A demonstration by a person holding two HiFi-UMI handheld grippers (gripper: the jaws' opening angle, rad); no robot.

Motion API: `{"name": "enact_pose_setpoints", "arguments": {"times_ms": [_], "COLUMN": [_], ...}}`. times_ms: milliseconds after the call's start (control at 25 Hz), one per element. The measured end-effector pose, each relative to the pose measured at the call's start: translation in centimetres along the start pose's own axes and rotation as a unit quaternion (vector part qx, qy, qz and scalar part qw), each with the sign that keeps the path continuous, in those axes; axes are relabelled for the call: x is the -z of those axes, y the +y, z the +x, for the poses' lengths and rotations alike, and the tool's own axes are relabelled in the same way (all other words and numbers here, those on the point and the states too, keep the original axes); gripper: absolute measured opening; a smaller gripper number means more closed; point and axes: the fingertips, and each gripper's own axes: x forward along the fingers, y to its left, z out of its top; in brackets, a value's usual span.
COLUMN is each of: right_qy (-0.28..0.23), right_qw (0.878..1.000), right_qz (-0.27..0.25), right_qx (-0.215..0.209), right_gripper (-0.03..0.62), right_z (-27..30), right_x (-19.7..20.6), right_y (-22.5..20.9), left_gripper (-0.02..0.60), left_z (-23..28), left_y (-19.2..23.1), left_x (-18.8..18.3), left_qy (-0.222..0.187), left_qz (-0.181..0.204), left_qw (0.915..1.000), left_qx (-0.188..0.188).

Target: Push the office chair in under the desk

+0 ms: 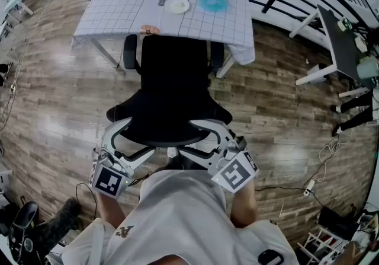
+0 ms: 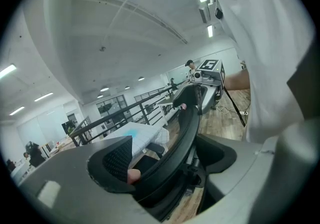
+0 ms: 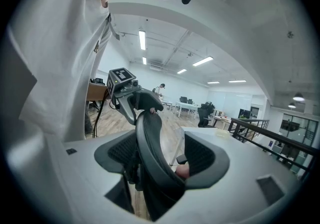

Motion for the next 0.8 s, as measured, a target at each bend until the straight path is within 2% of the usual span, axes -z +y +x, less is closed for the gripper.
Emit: {"name": "enact_pose_setpoints", "arguments": {"times_ms": [320,800], "right_qy": [-0.012,-0.005], "right_qw": [1.0,1.0], "right_qz": [-0.002,0.008], "right_qx": [-0.014,-0.012], "right_gripper": [0.302,0.302], "right_z": [0.0,1.1], "right_x": [0.4,0.4], "right_y": [-1.6,-3.7], "left_gripper": [0.403,0.411], "left_z": [1.1,2.3], "left_y": [1.5,3.6], "left_x": [-0.1,0.1], "left_qy": [0.025,0.02], "left_qz": [-0.008,-0.015], "left_qw": [0.9996,0.9997], "left_qx": [-0.011,-0.003]}}
